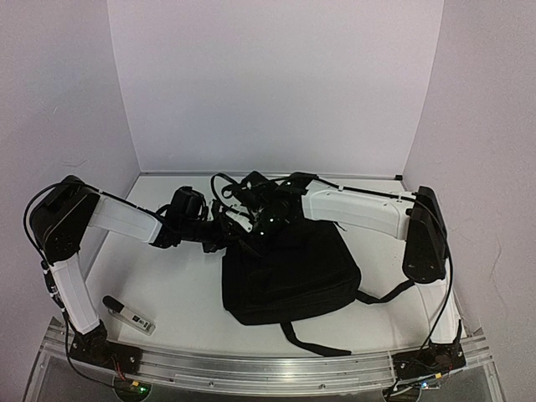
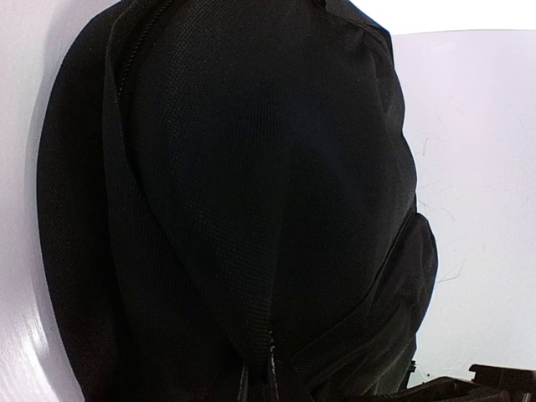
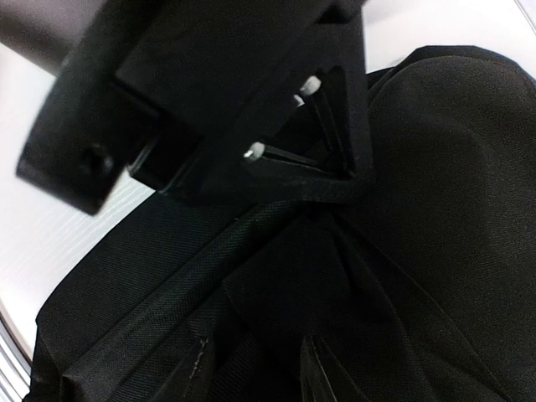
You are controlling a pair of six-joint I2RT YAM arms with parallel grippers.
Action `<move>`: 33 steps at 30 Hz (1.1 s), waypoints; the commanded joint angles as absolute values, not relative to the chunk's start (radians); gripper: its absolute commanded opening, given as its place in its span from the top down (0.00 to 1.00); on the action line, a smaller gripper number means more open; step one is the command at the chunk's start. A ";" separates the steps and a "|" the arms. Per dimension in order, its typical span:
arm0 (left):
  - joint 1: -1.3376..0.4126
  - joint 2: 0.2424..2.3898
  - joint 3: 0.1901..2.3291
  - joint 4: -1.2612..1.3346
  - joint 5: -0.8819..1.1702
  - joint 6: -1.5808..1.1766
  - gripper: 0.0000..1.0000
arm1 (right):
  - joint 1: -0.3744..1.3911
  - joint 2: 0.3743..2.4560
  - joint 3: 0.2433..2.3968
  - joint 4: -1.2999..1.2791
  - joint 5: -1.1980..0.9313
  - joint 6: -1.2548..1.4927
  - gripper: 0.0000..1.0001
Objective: Pack the student bag
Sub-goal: Unzip the student bag at the center of the board.
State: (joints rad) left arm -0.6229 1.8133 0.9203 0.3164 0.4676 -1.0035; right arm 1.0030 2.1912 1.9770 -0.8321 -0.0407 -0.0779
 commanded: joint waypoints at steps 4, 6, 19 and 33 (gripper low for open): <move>-0.628 1.768 0.917 0.350 0.461 -0.996 0.95 | 0.974 2.107 1.965 -0.845 -0.015 -0.081 0.79; -0.628 1.769 0.919 0.348 0.460 -0.996 0.95 | 0.973 2.101 1.963 -0.845 -0.027 -0.084 0.84; -0.584 1.741 0.908 0.296 0.446 -0.975 1.00 | 0.925 2.002 1.864 -0.845 -0.041 -0.113 1.00; -0.502 1.705 0.897 0.208 0.418 -0.935 1.00 | 0.773 1.874 1.694 -0.845 -0.064 -0.166 1.00</move>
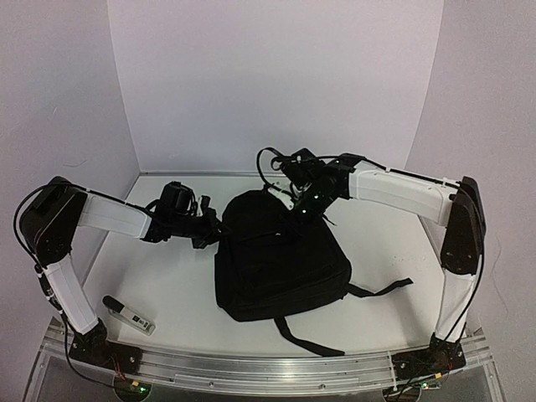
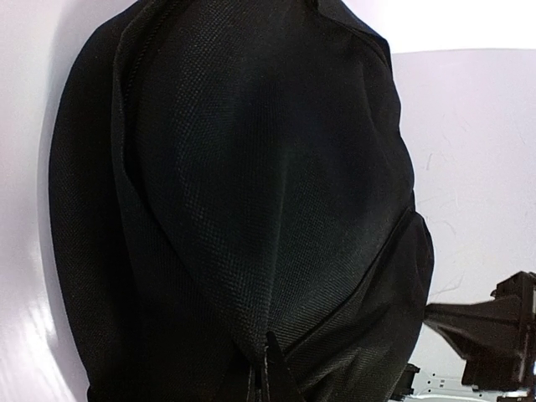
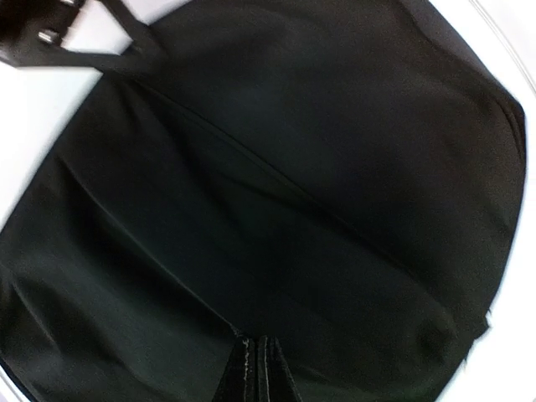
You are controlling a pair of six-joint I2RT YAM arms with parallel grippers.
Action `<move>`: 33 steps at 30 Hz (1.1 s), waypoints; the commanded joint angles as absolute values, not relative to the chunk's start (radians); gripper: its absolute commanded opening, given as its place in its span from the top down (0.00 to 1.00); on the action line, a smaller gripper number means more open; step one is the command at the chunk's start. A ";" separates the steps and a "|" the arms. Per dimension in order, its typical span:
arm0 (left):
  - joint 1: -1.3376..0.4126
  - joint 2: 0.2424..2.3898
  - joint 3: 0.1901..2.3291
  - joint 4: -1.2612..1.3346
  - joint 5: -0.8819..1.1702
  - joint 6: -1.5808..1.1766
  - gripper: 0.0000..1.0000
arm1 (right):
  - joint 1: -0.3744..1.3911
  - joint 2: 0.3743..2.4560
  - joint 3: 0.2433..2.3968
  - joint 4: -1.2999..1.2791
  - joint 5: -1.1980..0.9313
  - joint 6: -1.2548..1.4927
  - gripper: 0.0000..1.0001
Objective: Pack the student bag
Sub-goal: Unzip the student bag at the center of the board.
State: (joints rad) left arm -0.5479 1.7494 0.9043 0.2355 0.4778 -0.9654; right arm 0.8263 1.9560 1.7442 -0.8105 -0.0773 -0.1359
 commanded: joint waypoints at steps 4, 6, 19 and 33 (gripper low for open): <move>-0.490 1.703 0.905 0.192 0.420 -0.923 1.00 | 0.720 1.839 1.649 -0.844 -0.067 -0.186 1.00; -0.488 1.706 0.910 0.184 0.421 -0.919 1.00 | 0.689 1.824 1.631 -0.844 -0.068 -0.198 1.00; -0.502 1.706 0.899 0.202 0.454 -0.900 1.00 | 0.537 1.871 1.661 -0.821 -0.066 -0.240 1.00; -0.793 1.703 0.918 0.153 0.403 -0.811 1.00 | 0.508 2.180 2.095 -0.810 -0.035 -0.174 1.00</move>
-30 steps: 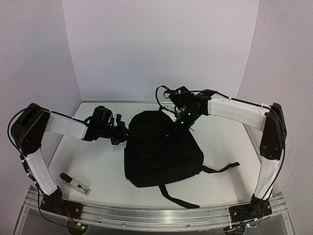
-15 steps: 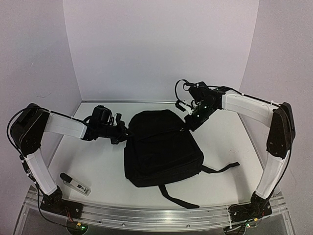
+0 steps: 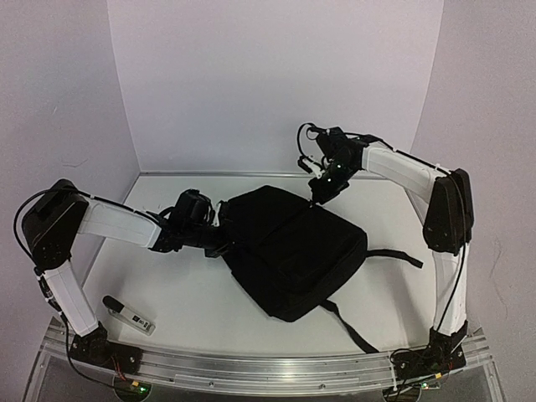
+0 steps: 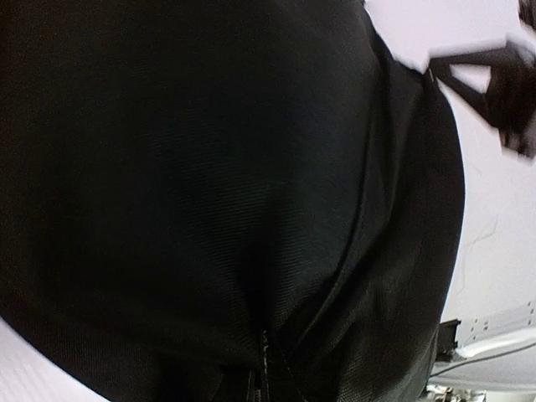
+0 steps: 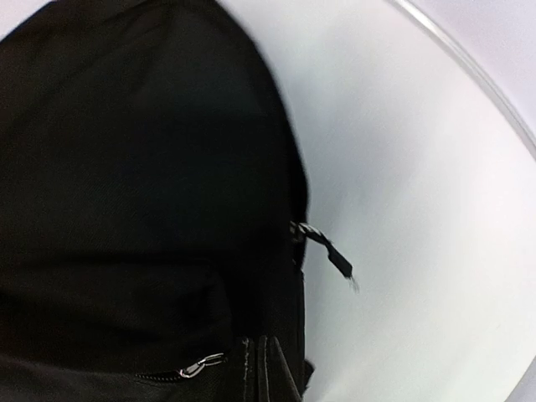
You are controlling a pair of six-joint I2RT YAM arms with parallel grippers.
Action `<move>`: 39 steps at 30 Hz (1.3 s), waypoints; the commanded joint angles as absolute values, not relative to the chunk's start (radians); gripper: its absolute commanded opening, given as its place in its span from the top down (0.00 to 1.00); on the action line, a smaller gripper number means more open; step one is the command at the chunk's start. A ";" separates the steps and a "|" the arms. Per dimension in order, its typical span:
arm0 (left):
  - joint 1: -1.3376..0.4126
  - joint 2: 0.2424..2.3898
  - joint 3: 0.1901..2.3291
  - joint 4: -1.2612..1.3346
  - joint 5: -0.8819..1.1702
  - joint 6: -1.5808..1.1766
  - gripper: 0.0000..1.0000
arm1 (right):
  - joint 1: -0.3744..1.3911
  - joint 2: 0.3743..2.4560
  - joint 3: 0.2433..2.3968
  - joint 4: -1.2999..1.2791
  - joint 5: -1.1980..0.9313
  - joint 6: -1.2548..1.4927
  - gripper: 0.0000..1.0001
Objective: Pack the student bag
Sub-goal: Unzip the student bag at the center of the board, then move the stationery to the center of the board.
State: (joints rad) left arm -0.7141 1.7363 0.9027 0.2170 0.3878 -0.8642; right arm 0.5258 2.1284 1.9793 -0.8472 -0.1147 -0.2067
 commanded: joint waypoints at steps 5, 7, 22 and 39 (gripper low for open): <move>-0.896 1.722 1.014 -0.079 0.343 -0.706 0.82 | 0.508 2.224 2.157 -0.805 -0.059 -0.143 0.95; -0.899 1.704 1.026 -0.163 0.311 -0.674 0.62 | 0.508 2.218 2.158 -0.805 -0.068 -0.138 0.83; -0.806 1.441 1.100 -0.857 -0.040 -0.654 0.00 | 0.537 1.886 1.881 -0.797 -0.454 -0.057 0.24; -0.810 0.933 0.858 -1.353 -0.166 -1.336 0.00 | 0.621 1.784 1.694 -0.727 -0.474 -0.063 0.24</move>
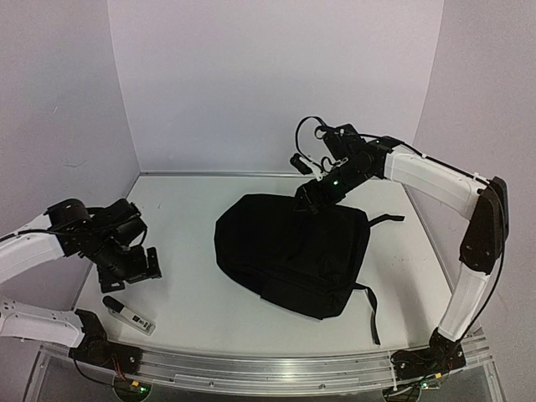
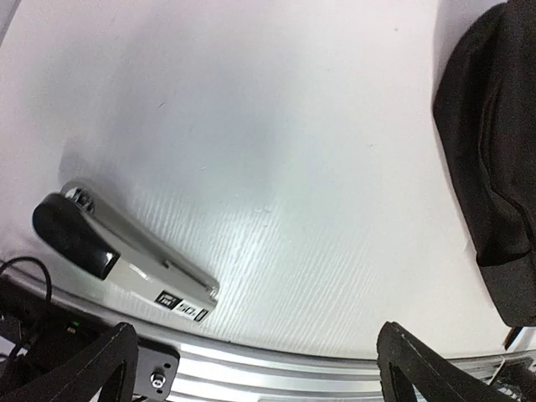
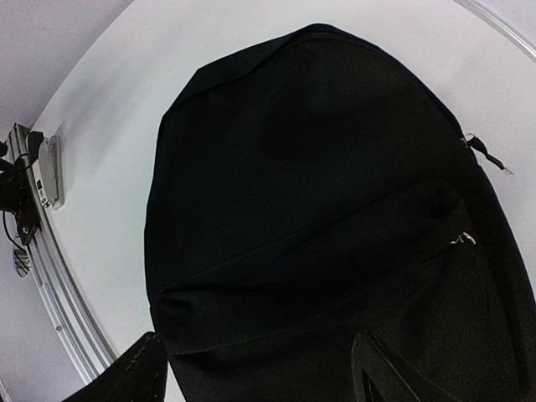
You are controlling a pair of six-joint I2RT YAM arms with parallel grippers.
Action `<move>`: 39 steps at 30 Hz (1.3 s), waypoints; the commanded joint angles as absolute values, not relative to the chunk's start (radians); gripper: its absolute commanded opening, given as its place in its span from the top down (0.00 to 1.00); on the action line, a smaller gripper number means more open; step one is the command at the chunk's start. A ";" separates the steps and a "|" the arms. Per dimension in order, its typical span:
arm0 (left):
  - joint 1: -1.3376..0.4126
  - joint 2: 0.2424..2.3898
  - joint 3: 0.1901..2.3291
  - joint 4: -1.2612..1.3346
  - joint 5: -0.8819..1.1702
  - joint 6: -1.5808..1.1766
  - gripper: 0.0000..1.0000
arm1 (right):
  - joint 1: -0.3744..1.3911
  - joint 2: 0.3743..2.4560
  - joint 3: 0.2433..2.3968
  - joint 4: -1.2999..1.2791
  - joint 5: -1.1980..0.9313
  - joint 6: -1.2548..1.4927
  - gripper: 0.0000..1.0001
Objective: Pack the student bag
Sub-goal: Move the stationery to the center of the board.
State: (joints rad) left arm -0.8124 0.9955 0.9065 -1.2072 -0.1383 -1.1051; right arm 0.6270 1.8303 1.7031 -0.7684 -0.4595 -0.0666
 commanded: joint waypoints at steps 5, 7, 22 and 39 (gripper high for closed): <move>-0.810 0.921 0.797 -1.474 -0.187 -1.556 0.00 | 0.621 1.776 1.689 -0.718 -0.475 -0.062 0.25; -0.810 0.929 0.789 -1.493 -0.210 -1.622 0.00 | 0.621 1.773 1.688 -0.718 -0.474 -0.062 0.25; -0.809 1.014 0.720 -1.370 -0.156 -2.010 0.00 | 0.621 1.768 1.699 -0.717 -0.458 -0.062 0.25; -0.810 1.192 0.634 -1.027 -0.335 -2.096 0.00 | 0.621 1.745 1.674 -0.718 -0.454 -0.087 0.25</move>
